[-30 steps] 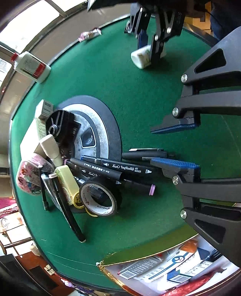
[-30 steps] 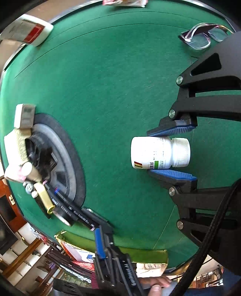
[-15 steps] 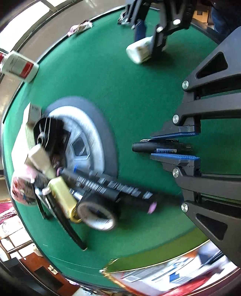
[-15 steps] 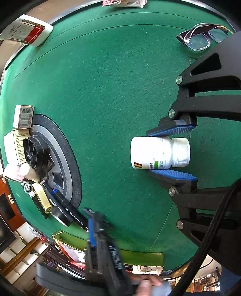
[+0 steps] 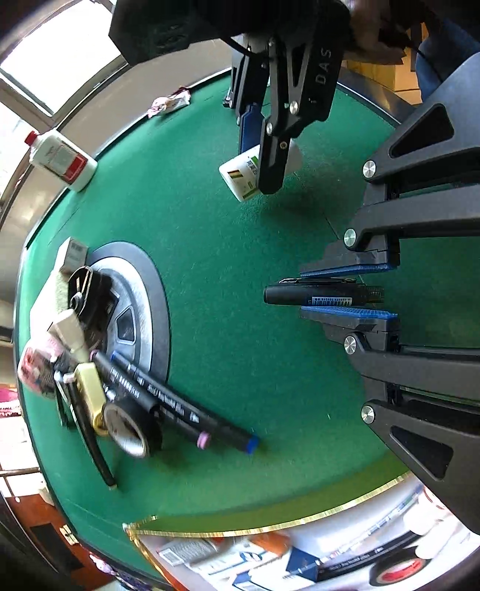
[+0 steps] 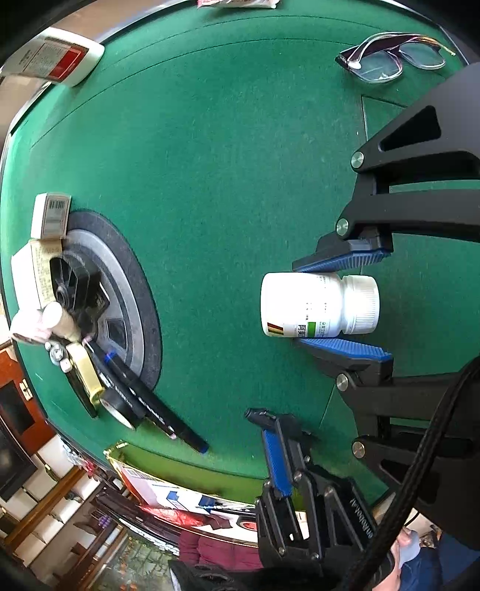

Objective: Organize objects
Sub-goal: 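Grasp the white pill bottle with right while left grasps a black marker, then carry pill bottle and marker into the white box and open both grippers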

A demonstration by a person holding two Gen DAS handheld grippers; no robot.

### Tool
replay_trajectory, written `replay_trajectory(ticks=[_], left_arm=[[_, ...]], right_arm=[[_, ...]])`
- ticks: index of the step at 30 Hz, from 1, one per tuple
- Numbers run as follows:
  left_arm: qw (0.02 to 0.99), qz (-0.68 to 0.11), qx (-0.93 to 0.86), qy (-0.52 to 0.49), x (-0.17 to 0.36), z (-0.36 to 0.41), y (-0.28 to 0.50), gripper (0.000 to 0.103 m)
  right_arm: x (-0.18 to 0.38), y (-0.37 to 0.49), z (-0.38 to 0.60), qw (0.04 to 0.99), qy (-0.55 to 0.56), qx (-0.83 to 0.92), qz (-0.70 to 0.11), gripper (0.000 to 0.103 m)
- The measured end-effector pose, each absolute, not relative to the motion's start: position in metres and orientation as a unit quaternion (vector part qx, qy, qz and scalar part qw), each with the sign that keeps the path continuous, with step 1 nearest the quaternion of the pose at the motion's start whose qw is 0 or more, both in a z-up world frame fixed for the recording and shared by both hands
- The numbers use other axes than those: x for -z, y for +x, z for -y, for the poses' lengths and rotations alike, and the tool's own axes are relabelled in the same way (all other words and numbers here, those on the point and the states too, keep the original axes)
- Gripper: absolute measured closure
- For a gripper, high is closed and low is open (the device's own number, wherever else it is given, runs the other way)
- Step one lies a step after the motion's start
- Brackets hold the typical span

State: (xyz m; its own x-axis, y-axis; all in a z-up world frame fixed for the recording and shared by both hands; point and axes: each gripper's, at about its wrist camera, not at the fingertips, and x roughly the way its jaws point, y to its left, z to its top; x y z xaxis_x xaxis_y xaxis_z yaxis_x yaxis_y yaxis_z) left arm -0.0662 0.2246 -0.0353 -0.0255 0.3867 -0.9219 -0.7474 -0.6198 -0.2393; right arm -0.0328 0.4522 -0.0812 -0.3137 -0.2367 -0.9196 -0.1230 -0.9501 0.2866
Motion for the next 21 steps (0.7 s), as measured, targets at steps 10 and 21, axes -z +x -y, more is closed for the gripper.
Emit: replay_trajectory(ticks=[10,21], left_arm=[[0.394,-0.134,-0.722,-0.552,0.022,-0.192,-0.075,0.091],[0.362,-0.098,-0.751,-0.544,0.006,-0.126,-0.092,0.091]], right_arm=[[0.069,-0.043,-0.412,0.066,0.579,0.802,0.131,0.072],[0.051,-0.061,-0.348,0.111,0.570,0.808,0.100,0.072]])
